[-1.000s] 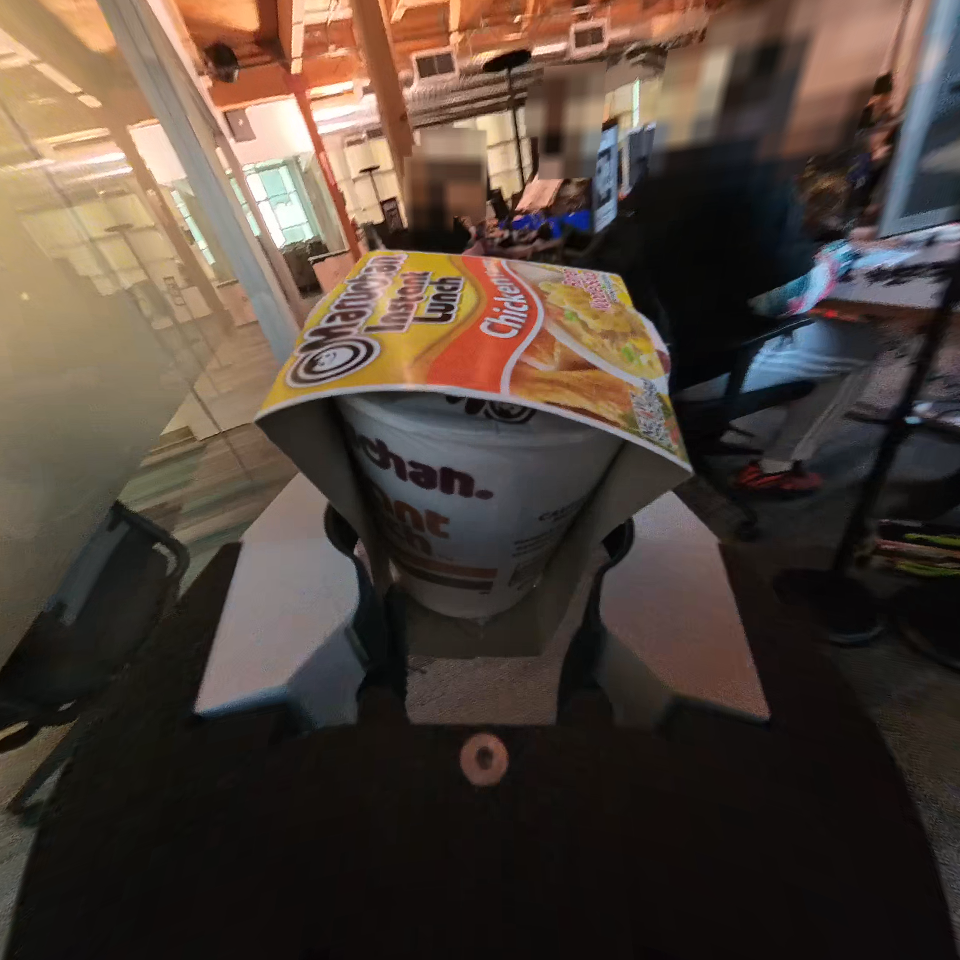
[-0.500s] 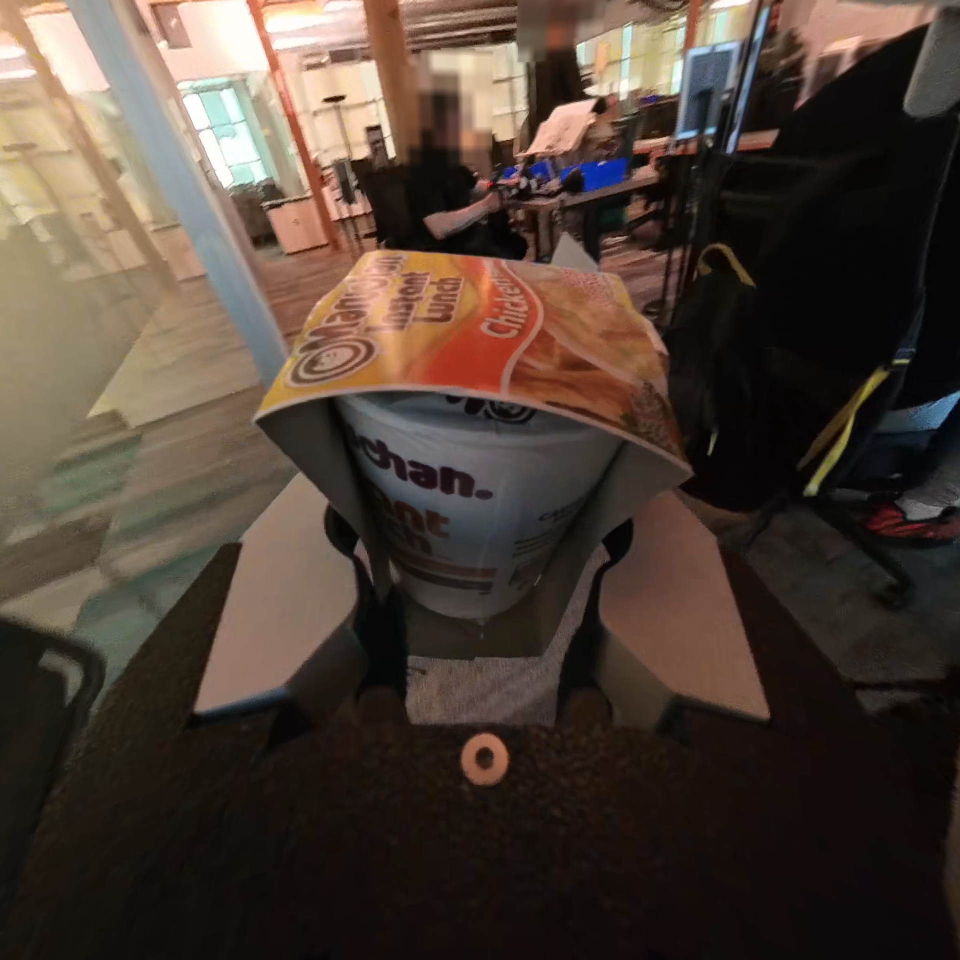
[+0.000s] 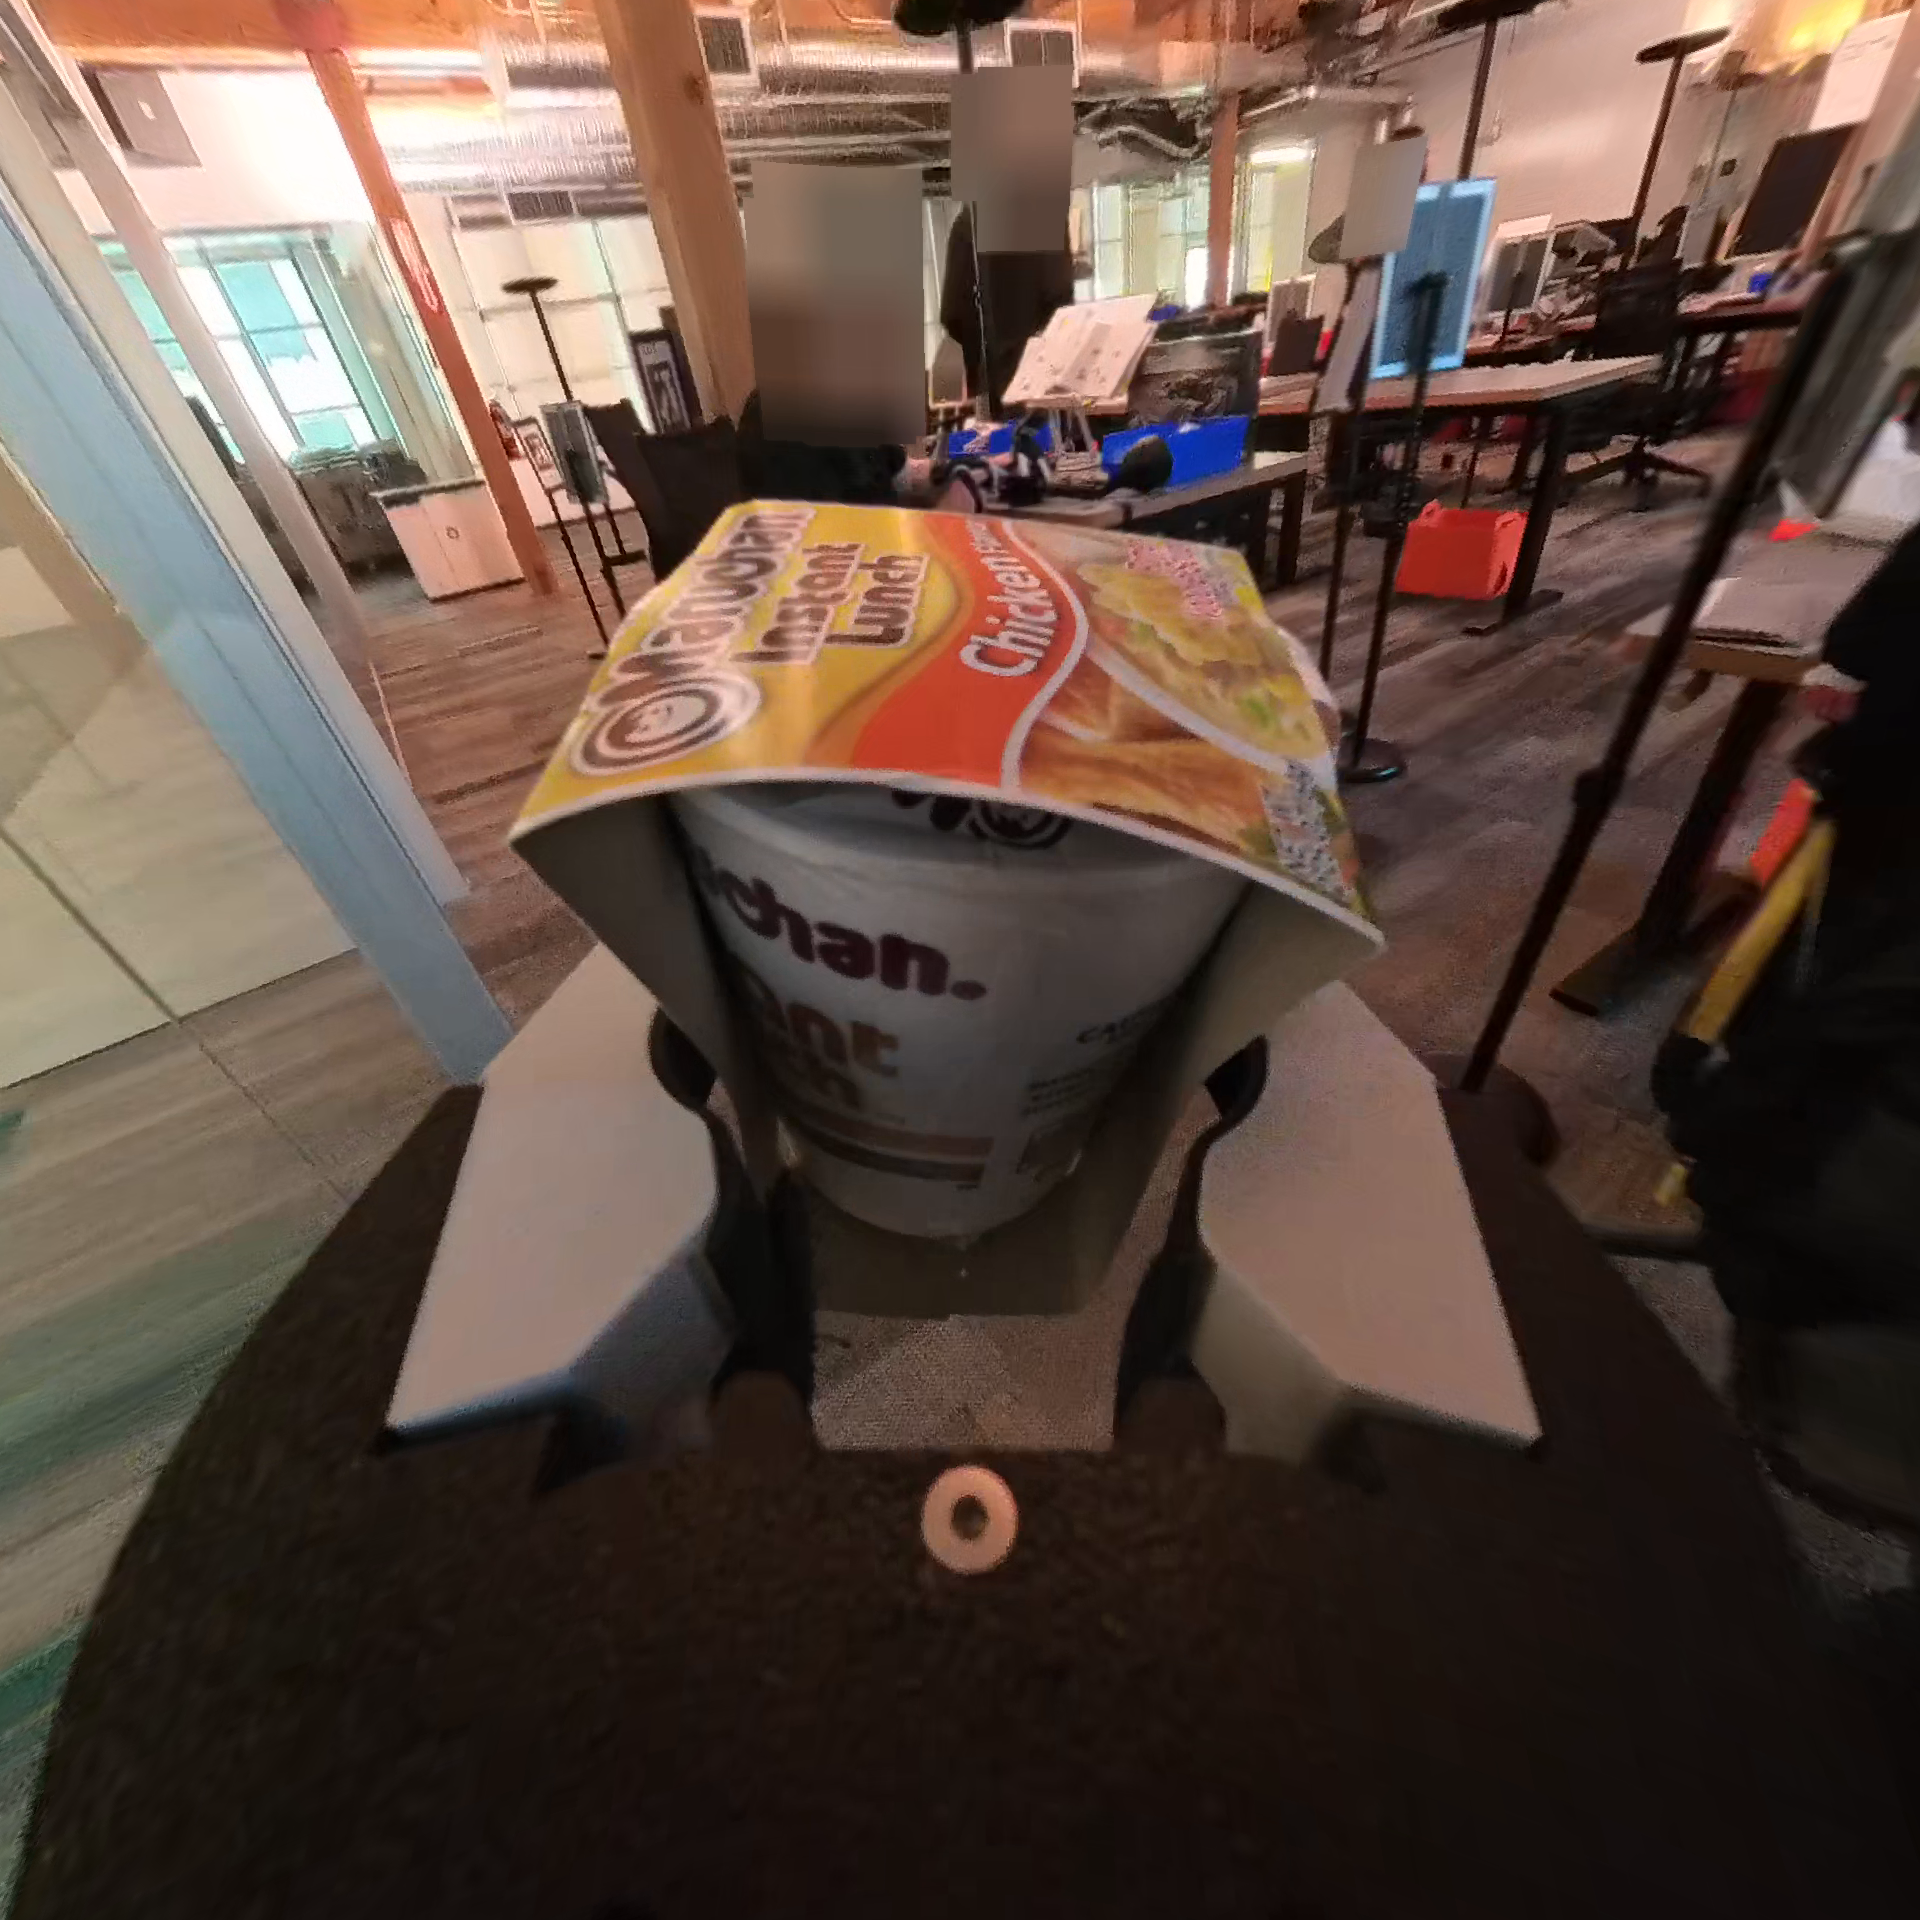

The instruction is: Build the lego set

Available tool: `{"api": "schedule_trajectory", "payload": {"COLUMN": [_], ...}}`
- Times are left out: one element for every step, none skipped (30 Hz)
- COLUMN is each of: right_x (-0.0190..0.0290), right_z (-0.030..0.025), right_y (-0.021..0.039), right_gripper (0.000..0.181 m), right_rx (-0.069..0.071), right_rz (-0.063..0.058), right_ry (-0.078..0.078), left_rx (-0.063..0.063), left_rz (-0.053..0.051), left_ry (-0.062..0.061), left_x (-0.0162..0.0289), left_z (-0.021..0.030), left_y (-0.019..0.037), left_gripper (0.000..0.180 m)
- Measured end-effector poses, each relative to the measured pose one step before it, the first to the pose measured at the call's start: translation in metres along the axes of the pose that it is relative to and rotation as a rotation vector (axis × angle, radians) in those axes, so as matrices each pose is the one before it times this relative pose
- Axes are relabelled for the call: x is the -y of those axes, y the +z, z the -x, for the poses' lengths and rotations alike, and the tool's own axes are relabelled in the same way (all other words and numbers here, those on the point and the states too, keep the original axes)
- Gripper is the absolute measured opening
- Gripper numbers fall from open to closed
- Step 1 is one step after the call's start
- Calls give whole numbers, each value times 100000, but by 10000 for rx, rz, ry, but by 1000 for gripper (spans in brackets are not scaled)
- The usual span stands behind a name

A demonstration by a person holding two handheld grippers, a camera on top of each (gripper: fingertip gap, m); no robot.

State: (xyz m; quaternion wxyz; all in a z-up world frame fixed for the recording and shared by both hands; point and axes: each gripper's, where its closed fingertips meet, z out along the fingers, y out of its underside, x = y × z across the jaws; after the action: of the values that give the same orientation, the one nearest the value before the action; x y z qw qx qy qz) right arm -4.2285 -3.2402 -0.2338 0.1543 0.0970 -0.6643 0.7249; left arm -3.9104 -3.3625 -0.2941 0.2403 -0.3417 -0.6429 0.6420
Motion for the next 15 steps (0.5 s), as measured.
{"api": "schedule_trajectory", "payload": {"right_x": [383,113,-6,-16,-111,-116,-257,-479,-782,-1196,-1450,-1607,-1714,-1905,-2024], "right_z": [-378,-139,-152,-163,19,28,107,53,3,-249,-453,-644,-689,-947,-1158], "right_y": [4473,4254,4482,4626,4399,4503,4384,4357,4175,4034,3818,3552,3278,3122,3035], "right_gripper": [67,67,67,67,67,67,67,67,67,67,67,67,67,67,67], "right_rx": [274,302,278,267,294,314,333,344,294,205,128,64,26,8,4], "right_rz": [-216,-250,-223,-230,-297,-366,-406,-415,-361,-237,-152,-102,-37,65,221], "right_ry": [26,-91,-118,-42,88,224,336,353,269,159,56,-22,-80,-82,73], "left_rx": [-48,-39,92,203,231,216,212,211,179,148,113,68,19,-8,-27], "left_rz": [20,137,231,218,156,122,121,123,124,117,92,79,50,22,126], "left_ry": [48,97,97,37,-72,-171,-183,-125,-60,-17,35,71,101,46,-150], "left_x": [44,-177,-426,-498,-589,-566,-674,-623,-673,-637,-519,-316,-139,67,390], "left_z": [1771,1795,1927,2146,2234,2171,2184,2197,2098,2141,2121,1905,2000,2007,1873], "left_y": [2413,2327,2093,2085,2030,2041,2120,2182,2300,2447,2629,2850,3011,3233,3457], "left_gripper": [93,93,93,93,93,93,93,93,93,93,93,93,93,93,93]}}
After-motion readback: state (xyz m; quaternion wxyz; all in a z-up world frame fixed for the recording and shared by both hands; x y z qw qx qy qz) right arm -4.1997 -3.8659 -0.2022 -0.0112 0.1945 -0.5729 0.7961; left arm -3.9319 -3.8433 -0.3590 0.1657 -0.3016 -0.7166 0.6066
